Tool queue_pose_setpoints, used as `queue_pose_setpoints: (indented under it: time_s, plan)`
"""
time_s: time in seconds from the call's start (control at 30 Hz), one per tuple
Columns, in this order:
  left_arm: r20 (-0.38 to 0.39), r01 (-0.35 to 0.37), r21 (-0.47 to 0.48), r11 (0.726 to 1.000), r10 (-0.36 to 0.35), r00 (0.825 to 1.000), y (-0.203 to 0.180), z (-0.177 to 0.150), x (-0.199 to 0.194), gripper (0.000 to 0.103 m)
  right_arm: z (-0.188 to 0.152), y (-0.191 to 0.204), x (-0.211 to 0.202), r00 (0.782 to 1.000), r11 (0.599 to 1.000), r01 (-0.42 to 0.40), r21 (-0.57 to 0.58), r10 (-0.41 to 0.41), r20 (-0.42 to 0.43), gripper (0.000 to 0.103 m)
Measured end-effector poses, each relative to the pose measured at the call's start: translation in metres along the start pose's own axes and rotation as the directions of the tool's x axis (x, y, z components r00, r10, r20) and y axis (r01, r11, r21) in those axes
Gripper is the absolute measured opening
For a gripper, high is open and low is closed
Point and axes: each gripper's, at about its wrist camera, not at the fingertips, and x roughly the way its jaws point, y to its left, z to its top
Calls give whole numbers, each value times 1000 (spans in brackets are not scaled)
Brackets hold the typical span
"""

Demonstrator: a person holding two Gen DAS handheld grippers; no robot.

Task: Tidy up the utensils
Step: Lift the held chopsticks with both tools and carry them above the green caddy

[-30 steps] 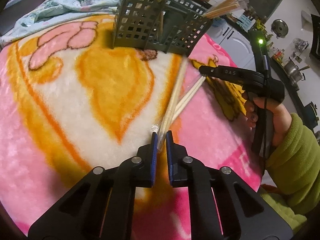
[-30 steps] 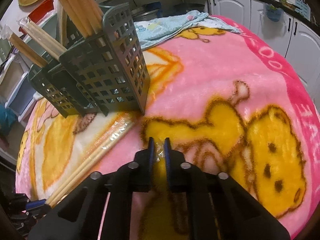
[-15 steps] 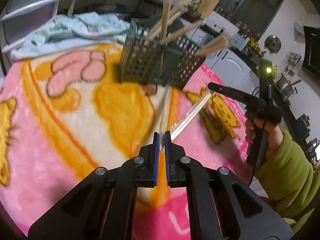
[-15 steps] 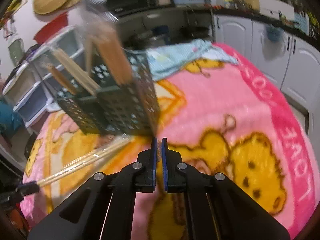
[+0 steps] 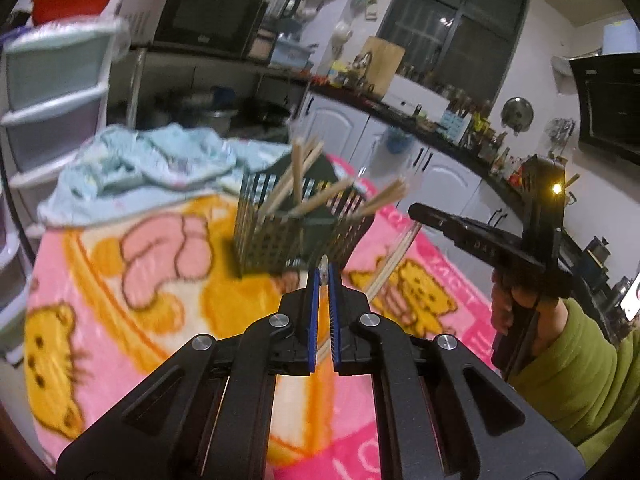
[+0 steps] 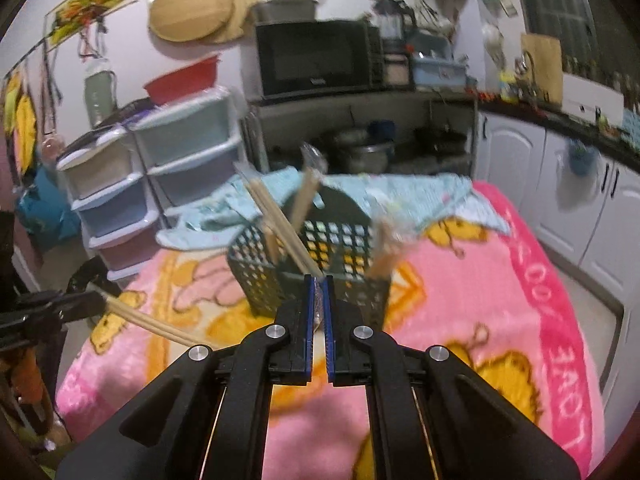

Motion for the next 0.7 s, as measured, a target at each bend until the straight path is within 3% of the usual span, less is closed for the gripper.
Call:
queue_pose_setpoints:
  time_s: [0.33, 0.7]
  plan:
    - [127, 49, 43, 998, -54, 990, -16, 46, -28, 2, 39, 9, -36, 992, 999, -1, -43, 6, 122, 3]
    - [262, 94, 129, 987, -126, 957, -48, 100, -52, 2, 84, 10, -69, 966, 996, 13, -86, 10, 258, 2]
